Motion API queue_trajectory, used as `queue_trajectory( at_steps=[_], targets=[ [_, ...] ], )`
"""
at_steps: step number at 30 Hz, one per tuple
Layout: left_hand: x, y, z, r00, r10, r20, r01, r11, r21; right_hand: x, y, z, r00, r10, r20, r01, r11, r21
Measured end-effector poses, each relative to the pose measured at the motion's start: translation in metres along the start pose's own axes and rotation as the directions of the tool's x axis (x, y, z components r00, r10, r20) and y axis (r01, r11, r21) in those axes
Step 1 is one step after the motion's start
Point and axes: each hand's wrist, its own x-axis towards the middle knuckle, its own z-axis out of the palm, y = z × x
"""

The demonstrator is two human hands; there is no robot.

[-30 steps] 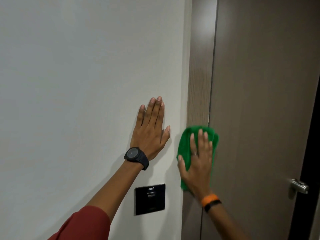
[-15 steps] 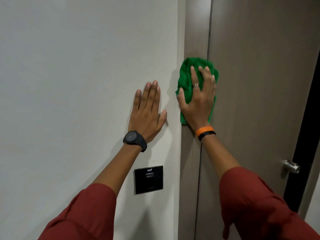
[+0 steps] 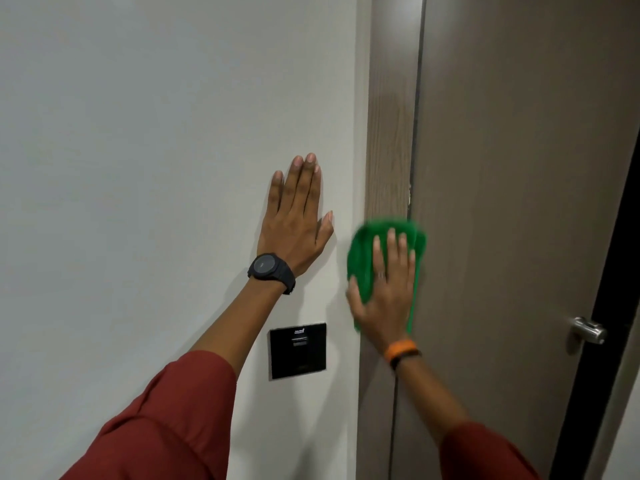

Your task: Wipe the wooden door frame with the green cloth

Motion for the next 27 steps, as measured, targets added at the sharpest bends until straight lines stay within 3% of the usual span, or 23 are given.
queue_trajectory(
  at_steps=[5,8,11,17,19,27],
  targets=[
    [0.003,-0.002,-0.001,1.000,-0.008,0.005,0.008,1.000,-0.015,0.177,-0.008,-0.014,0.986,-0.031,-0.162,0.025,0.999,-0.036],
    [0.002,-0.003,0.000,1.000,-0.004,-0.001,0.004,1.000,-0.016,0.195,-0.012,-0.013,0.984,-0.009,-0.180,0.001,0.999,-0.043],
    [-0.002,-0.003,-0.001,1.000,0.007,0.006,-0.007,1.000,-0.008,0.148,-0.013,-0.010,0.986,0.019,-0.169,-0.024,0.999,-0.031],
    [-0.004,-0.003,-0.002,1.000,0.007,0.019,-0.007,1.000,0.004,-0.055,-0.002,0.004,0.996,0.075,0.038,-0.074,0.997,-0.014],
    [-0.003,-0.002,-0.002,1.000,0.009,0.019,-0.009,1.000,0.005,-0.061,0.003,0.005,0.996,0.064,0.056,-0.064,0.998,-0.005],
    [-0.003,-0.003,-0.006,0.998,0.011,0.063,-0.009,1.000,-0.027,0.153,-0.011,-0.013,0.993,0.008,-0.121,-0.010,1.000,-0.019]
  ],
)
